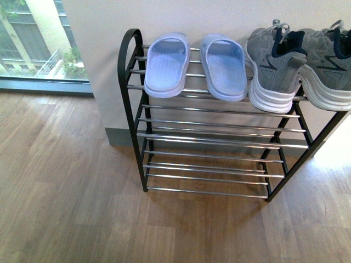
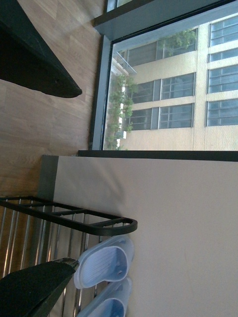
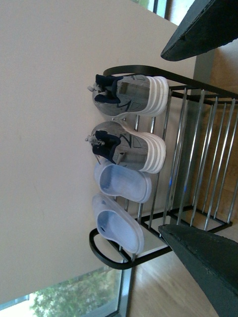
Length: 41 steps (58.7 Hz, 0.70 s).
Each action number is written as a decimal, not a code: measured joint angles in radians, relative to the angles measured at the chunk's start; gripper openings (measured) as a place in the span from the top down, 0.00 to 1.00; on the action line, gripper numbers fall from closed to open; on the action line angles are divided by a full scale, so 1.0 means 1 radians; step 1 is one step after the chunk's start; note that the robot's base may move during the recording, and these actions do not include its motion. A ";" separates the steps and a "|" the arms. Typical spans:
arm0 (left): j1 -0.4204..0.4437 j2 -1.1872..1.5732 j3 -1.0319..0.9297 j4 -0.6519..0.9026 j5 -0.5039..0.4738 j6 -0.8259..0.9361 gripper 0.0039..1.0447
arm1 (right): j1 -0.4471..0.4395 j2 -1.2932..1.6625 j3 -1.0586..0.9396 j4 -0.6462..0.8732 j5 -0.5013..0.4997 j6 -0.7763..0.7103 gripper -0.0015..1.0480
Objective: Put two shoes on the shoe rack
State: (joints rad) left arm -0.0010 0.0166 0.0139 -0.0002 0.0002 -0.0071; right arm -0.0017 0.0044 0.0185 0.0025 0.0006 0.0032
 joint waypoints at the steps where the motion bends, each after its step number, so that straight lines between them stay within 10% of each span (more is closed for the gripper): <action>1: 0.000 0.000 0.000 0.000 0.000 0.000 0.09 | 0.000 0.000 0.000 0.000 0.000 0.000 0.09; 41: 0.000 0.000 0.000 0.000 0.000 0.000 0.09 | 0.000 0.000 0.000 0.000 0.000 0.000 0.09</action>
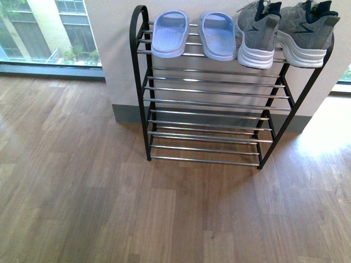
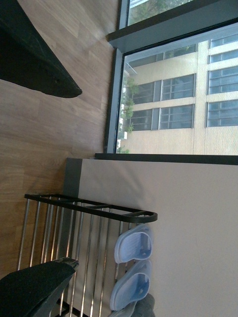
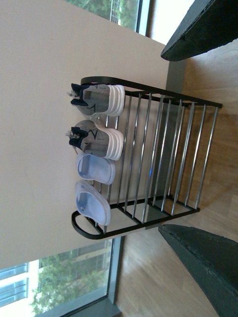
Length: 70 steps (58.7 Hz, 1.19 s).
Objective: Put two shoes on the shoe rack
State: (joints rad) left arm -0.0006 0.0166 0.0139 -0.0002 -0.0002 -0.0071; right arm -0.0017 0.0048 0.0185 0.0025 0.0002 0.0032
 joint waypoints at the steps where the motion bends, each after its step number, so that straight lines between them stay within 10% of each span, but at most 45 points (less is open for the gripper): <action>1: 0.000 0.000 0.000 0.000 0.000 0.000 0.09 | 0.000 0.000 0.000 0.000 0.000 0.000 0.09; 70: 0.000 0.000 0.000 0.000 0.000 0.000 0.09 | 0.000 0.000 0.000 0.000 0.000 0.000 0.09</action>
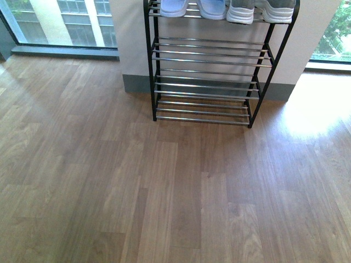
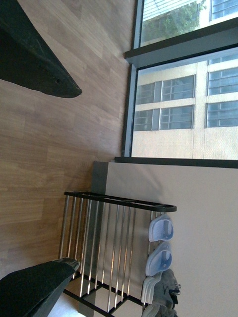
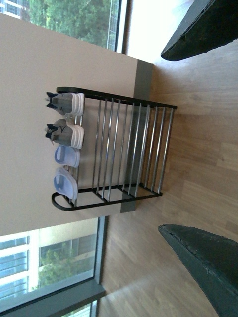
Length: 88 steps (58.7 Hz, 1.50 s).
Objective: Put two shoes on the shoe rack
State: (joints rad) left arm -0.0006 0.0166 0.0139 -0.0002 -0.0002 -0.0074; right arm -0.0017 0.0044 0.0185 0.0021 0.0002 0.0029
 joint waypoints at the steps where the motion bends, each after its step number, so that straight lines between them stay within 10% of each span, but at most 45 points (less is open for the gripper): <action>1: 0.000 0.000 0.000 0.000 0.000 0.000 0.09 | 0.000 0.000 0.000 0.000 0.000 0.000 0.09; 88: 0.000 0.000 0.000 0.000 0.000 0.000 0.09 | 0.000 0.000 0.000 -0.001 0.000 0.000 0.09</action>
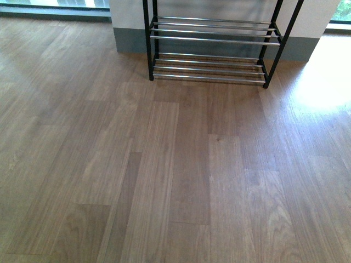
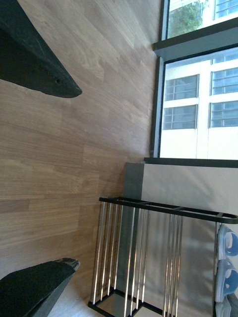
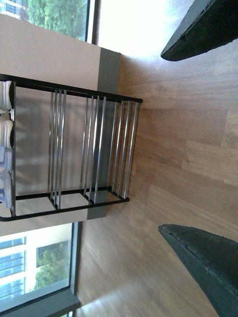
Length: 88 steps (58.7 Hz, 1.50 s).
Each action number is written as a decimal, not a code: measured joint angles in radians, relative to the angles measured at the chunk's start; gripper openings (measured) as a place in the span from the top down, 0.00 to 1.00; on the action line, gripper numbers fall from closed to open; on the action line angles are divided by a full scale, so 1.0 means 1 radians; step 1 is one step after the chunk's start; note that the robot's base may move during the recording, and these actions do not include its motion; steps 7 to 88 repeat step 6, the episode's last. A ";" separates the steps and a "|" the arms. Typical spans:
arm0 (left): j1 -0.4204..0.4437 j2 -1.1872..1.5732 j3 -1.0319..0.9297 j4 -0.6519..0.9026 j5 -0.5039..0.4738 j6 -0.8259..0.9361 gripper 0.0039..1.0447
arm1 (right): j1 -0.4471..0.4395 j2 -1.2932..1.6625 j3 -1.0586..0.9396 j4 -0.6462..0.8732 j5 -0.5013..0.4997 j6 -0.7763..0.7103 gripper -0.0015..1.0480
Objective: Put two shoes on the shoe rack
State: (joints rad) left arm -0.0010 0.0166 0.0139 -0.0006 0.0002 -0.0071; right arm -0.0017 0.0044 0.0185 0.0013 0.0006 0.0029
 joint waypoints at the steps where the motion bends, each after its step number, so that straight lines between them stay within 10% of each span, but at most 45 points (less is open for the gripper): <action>1: 0.000 0.000 0.000 0.000 0.000 0.000 0.09 | 0.000 0.000 0.000 0.000 0.000 0.000 0.09; 88: 0.000 0.000 0.000 0.000 0.000 0.000 0.09 | 0.000 0.000 0.000 0.000 0.000 0.000 0.09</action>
